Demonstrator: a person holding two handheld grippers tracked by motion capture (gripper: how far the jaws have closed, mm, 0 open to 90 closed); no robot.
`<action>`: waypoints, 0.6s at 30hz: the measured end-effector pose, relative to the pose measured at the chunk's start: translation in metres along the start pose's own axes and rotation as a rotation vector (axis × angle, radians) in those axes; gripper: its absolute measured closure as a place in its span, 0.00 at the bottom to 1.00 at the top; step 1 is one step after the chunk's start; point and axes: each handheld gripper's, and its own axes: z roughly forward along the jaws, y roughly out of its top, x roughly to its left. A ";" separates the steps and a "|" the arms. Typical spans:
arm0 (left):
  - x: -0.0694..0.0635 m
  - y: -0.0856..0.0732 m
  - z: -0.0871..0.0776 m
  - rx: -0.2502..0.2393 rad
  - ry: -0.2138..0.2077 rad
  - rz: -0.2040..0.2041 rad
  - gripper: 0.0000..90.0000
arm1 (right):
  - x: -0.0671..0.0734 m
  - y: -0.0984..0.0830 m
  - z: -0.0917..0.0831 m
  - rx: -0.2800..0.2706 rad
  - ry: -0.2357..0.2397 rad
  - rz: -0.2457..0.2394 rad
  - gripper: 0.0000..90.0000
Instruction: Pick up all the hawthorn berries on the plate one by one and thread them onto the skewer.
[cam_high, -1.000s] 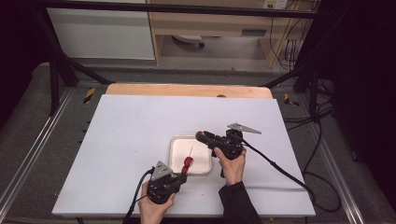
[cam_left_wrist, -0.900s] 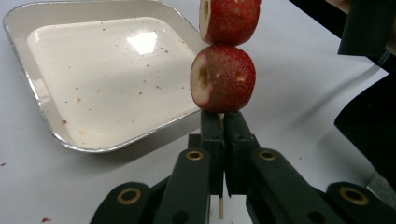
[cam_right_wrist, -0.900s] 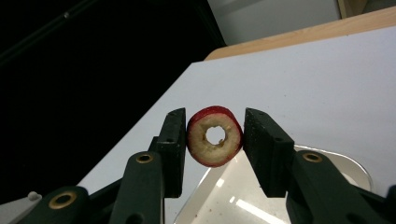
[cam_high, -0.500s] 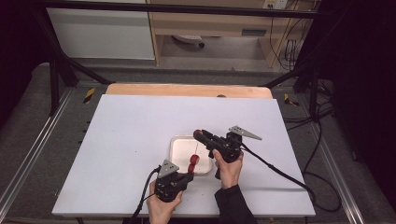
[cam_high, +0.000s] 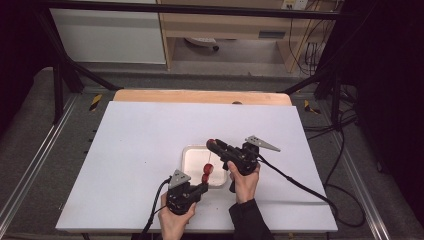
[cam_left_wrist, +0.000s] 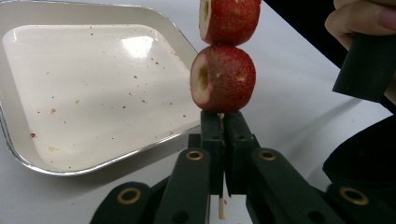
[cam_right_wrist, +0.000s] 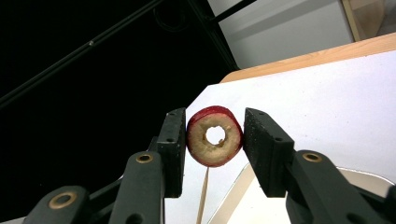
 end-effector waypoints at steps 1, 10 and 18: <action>0.000 0.000 0.000 0.000 0.000 -0.001 0.98 | 0.000 0.000 0.000 0.000 -0.001 -0.004 0.67; 0.000 0.000 0.000 0.007 -0.003 0.002 0.98 | -0.001 0.000 0.000 0.011 -0.009 -0.023 0.67; 0.001 0.000 0.001 0.011 -0.009 -0.005 0.98 | -0.002 0.000 0.000 0.019 -0.016 -0.035 0.67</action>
